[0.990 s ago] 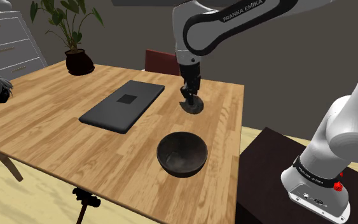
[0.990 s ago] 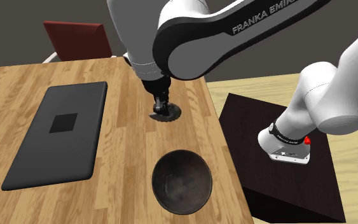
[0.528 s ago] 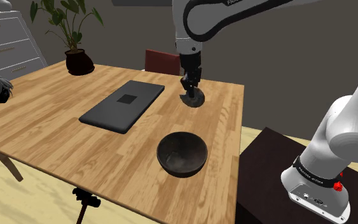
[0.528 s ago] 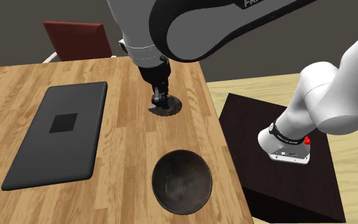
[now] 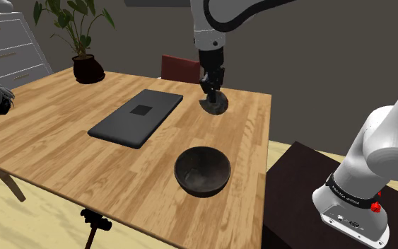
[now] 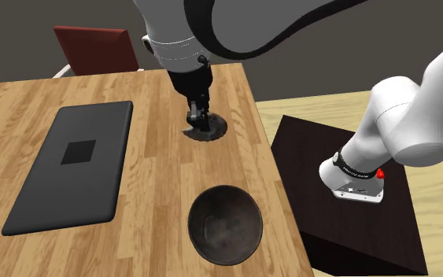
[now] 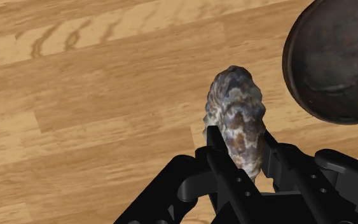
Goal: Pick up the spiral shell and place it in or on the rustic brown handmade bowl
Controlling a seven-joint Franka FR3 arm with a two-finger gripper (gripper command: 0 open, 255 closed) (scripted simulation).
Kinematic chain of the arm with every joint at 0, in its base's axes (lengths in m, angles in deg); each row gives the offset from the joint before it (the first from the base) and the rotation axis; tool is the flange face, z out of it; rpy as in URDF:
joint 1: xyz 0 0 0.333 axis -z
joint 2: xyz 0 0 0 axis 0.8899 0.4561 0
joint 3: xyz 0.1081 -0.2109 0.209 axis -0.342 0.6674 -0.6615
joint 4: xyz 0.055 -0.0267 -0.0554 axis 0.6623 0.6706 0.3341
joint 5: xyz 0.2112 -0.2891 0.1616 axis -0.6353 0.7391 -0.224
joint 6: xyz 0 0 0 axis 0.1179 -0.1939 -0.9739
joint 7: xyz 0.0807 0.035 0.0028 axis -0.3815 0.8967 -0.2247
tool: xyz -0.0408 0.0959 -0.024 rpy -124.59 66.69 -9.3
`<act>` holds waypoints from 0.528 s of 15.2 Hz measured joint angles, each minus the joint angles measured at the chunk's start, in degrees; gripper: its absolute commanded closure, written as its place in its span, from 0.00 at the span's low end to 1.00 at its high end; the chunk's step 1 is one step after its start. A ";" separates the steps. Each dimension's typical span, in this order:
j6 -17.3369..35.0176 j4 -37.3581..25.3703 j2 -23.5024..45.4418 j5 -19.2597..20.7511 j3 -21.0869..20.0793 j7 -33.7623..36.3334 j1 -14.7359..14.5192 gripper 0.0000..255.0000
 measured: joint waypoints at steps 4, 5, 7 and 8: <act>-0.61 0.85 -1.59 -1.30 -2.69 4.53 -2.29 1.00; -1.14 0.56 -1.87 -1.64 -3.46 5.84 -2.92 1.00; -1.15 1.00 -2.44 -2.37 -5.01 8.45 -4.18 1.00; -1.55 0.89 -2.80 -2.76 -5.79 9.78 -4.82 1.00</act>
